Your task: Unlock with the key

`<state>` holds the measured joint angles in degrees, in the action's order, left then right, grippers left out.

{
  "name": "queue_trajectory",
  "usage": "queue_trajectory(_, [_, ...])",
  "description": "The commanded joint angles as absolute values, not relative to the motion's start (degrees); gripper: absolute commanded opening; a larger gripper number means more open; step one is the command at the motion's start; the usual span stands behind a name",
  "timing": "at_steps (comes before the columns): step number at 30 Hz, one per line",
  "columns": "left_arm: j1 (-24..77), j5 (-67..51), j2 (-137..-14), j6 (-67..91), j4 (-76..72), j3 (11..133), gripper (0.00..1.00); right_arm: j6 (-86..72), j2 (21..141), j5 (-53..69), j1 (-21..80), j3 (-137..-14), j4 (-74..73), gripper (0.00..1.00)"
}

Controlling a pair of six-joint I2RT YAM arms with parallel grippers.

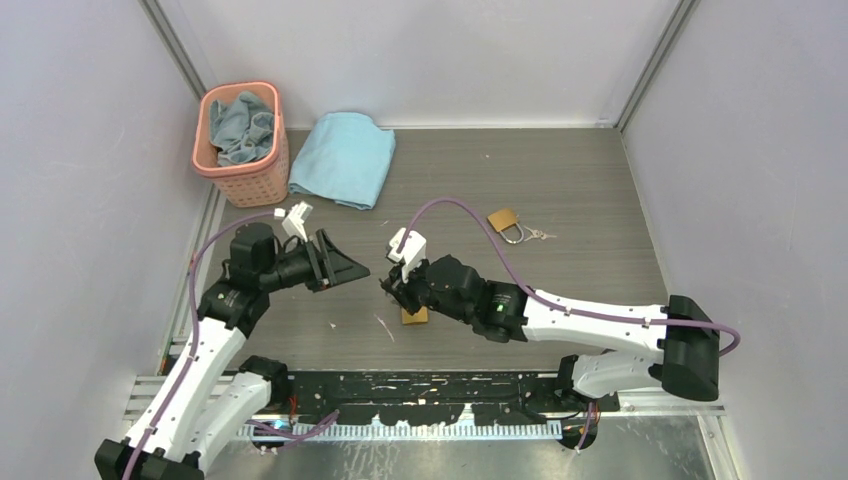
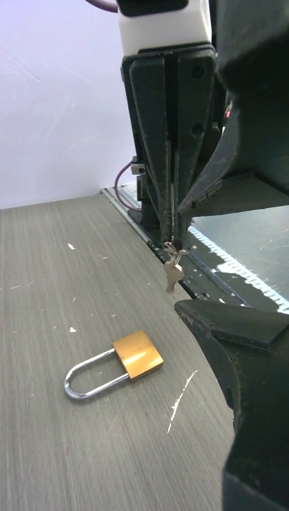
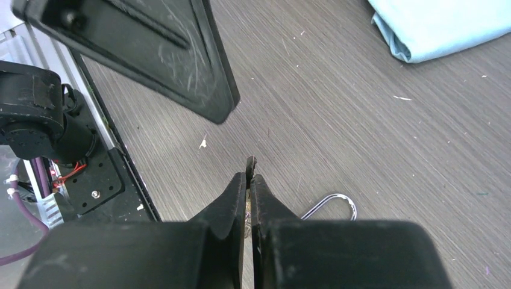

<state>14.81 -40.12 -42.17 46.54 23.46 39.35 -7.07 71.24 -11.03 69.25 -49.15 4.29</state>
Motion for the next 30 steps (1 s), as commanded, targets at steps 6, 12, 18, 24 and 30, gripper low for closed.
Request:
queue_trajectory(6, [19.4, -43.12, -43.65, 48.86, 12.11, 38.12, 0.47, -4.98, 69.11, -10.09, 69.26, -53.57, 3.52, 0.01])
queue_trajectory(12, [20.99, -42.9, -44.75, 49.31, 10.0, 37.53, 0.39, -5.23, 68.82, -9.14, 69.26, -54.14, 2.97, 0.01])
queue_trajectory(18, [21.42, -42.79, -45.37, 49.4, 9.27, 37.18, 0.29, -5.04, 68.64, -8.99, 69.25, -54.47, 3.07, 0.01])
queue_trajectory(24, [22.01, -42.85, -45.85, 49.44, 9.16, 37.14, 0.27, -4.92, 68.95, -9.29, 69.26, -54.75, 3.59, 0.01])
queue_trajectory(30, [22.48, -43.07, -46.09, 49.39, 8.64, 36.84, 0.26, -4.67, 69.13, -9.34, 69.25, -55.1, 4.01, 0.01])
